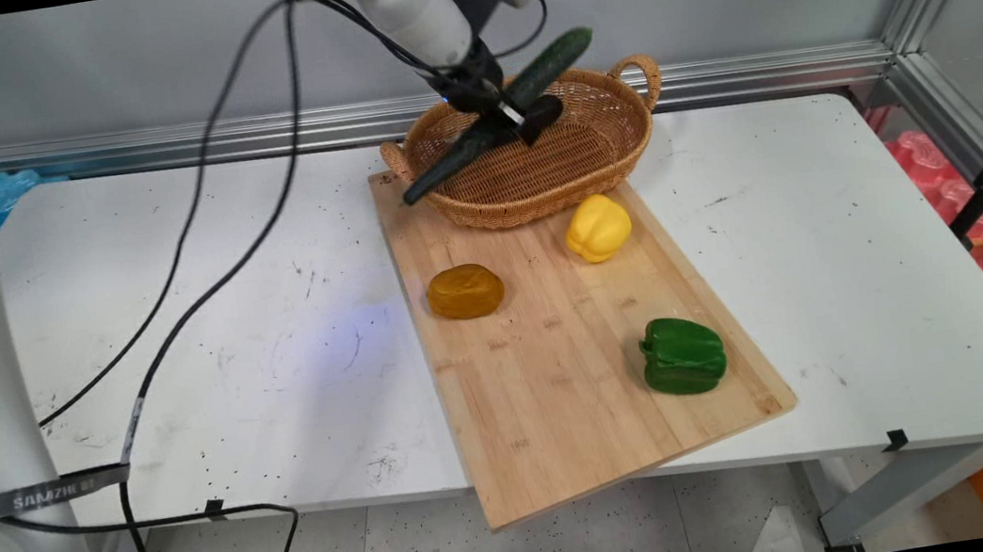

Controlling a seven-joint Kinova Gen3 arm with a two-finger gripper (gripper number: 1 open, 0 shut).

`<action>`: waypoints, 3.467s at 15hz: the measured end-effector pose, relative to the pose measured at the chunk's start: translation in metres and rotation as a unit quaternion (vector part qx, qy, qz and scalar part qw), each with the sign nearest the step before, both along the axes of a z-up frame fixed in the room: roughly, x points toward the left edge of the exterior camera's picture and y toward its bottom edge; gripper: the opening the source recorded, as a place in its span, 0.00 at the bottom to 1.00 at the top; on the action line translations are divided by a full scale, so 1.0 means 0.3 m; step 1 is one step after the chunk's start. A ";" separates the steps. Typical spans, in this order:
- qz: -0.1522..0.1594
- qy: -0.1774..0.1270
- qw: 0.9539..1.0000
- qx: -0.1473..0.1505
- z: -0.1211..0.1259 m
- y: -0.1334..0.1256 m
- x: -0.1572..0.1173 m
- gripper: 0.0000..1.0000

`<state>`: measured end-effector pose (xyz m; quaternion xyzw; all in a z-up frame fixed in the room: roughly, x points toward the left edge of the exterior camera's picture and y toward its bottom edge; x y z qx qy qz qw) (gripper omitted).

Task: Place the picked object on the cutting board

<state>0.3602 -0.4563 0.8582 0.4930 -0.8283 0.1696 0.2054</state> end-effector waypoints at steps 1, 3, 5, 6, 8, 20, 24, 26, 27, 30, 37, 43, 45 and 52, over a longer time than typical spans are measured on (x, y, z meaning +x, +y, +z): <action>-0.005 0.001 1.000 -0.005 0.041 0.029 0.012 0.00; -0.015 0.001 1.000 -0.011 0.104 0.075 0.030 0.00; -0.029 0.001 0.999 -0.015 0.159 0.119 0.044 0.00; -0.041 0.001 0.999 -0.018 0.196 0.151 0.052 0.00; -0.066 0.000 0.998 -0.022 0.258 0.208 0.062 0.00; -0.190 -0.002 0.982 -0.007 0.391 0.487 0.041 0.00; -0.203 0.003 0.979 0.009 0.364 0.550 -0.008 0.00; -0.206 0.003 0.978 0.016 0.336 0.570 -0.033 0.00; -0.207 0.003 0.978 0.019 0.321 0.576 -0.045 0.00; -0.208 0.006 0.978 0.029 0.272 0.588 -0.090 0.00; -0.212 0.007 0.976 0.045 0.130 0.571 -0.210 0.00; -0.218 0.005 0.974 0.059 -0.024 0.521 -0.329 0.00; -0.220 0.002 0.973 0.064 -0.068 0.505 -0.359 0.00; -0.222 -0.003 0.972 0.075 -0.180 0.461 -0.426 0.00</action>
